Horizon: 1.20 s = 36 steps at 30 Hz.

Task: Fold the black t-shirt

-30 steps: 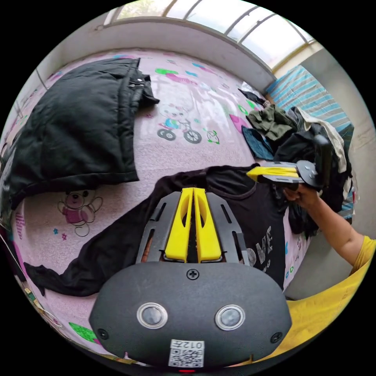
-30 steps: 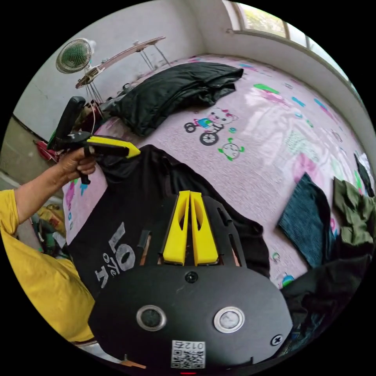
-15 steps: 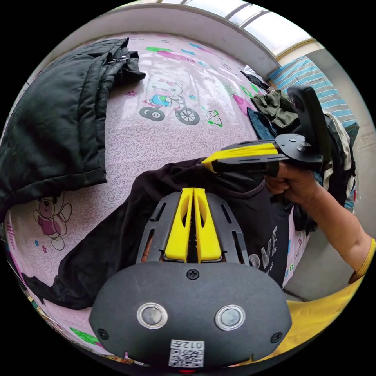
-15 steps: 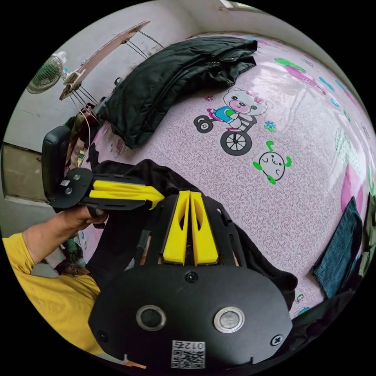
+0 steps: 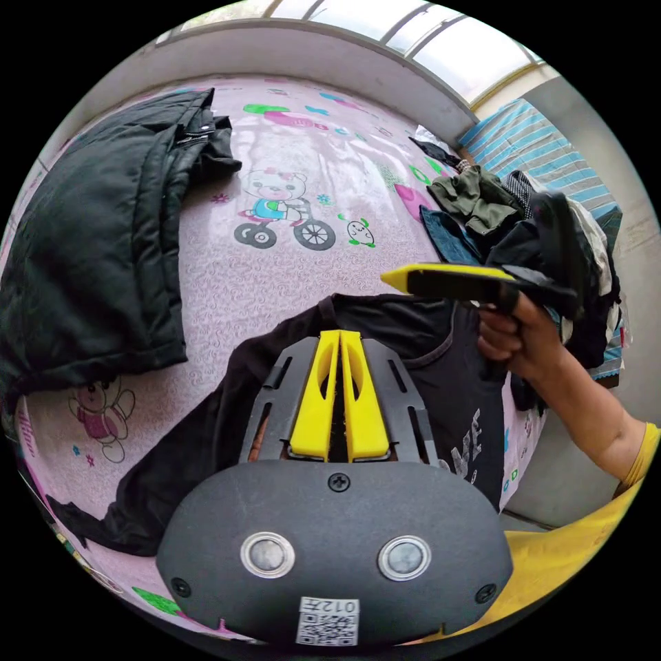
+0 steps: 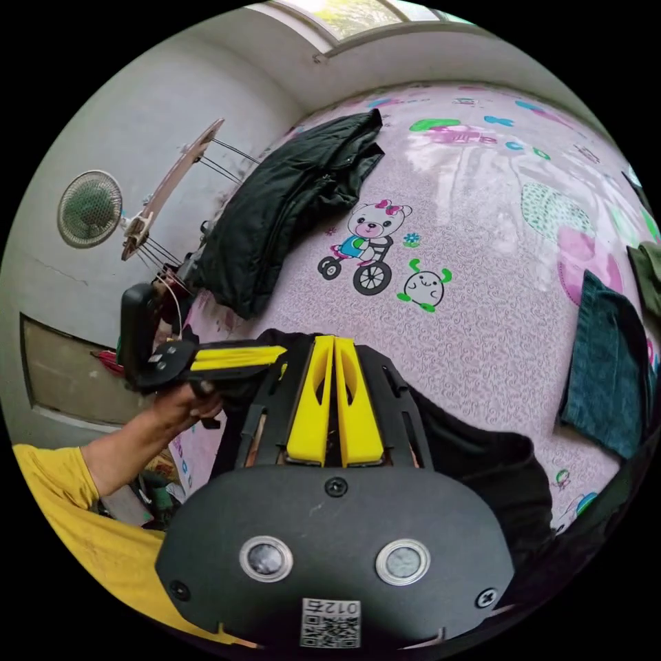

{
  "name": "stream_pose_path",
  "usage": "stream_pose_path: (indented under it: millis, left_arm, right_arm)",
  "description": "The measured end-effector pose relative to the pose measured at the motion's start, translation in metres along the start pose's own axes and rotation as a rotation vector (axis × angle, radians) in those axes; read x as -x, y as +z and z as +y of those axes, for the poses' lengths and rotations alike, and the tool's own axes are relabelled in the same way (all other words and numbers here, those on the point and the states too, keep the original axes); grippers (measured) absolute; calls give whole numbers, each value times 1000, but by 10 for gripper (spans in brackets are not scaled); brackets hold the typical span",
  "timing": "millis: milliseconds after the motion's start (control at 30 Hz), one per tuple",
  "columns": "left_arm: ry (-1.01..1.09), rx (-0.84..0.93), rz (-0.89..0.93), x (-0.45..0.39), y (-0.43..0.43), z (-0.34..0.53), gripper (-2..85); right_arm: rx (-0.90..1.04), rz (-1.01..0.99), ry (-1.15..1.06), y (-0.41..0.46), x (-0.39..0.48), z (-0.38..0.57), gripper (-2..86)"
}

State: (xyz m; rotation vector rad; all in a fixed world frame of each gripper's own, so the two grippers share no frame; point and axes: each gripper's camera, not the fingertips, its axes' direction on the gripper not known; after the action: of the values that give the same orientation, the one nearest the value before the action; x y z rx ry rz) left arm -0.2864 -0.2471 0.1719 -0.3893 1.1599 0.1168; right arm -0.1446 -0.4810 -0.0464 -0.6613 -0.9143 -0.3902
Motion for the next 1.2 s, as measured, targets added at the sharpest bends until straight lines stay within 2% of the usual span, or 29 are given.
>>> stream_pose_path:
  millis: [200, 400, 567, 600, 700, 800, 900, 1033, 1200]
  left_arm:
    - [2, 71, -52, -6, 36, -14, 4]
    - [-40, 16, -21, -10, 20, 11, 4]
    - [-84, 103, -78, -7, 52, 26, 4]
    - [-85, 110, -75, -7, 55, 28, 4]
    - [-136, 97, -81, -5, 53, 41, 4]
    - [-110, -7, -62, -20, 26, 63, 4]
    - [-48, -51, -53, -47, 7, 99, 3]
    - [-3, -31, 5, -89, 9, 169, 4]
    - [-79, 6, 119, -123, 22, 249, 4]
  right_arm:
    - [-32, 50, -18, -45, 29, 98, 0]
    - [-83, 335, 131, -99, 10, 192, -1]
    - [-38, 377, 241, -107, -11, 212, -1]
    - [12, 393, 255, -100, -15, 215, -1]
    - [-6, 388, 270, -106, -7, 228, 0]
    - [-80, 395, 235, -133, 23, 256, 1]
    - [-144, 499, 252, -167, 50, 308, 4]
    - [-240, 662, 413, -223, 64, 400, 21]
    - [-342, 707, 624, -275, 75, 496, 55]
